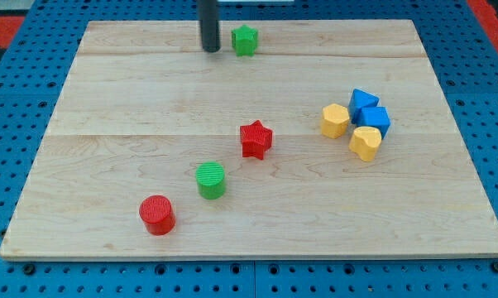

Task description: Move your arm away from the green star

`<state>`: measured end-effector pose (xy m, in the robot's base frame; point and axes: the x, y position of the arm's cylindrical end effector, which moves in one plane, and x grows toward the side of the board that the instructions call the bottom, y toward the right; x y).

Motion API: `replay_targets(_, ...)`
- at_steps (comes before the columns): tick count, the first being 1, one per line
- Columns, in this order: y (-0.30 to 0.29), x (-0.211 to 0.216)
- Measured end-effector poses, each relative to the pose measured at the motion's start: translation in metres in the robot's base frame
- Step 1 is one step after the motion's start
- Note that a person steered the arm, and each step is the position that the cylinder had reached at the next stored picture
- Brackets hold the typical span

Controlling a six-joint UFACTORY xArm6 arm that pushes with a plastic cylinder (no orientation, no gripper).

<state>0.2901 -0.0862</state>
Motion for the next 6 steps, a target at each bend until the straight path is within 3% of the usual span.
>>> replay_targets(1, -0.007, 0.077)
replay_targets(2, -0.047, 0.125)
replay_targets(3, -0.050, 0.190)
replay_targets(4, -0.111, 0.227)
replay_targets(5, -0.134, 0.273)
replay_targets(6, -0.084, 0.329)
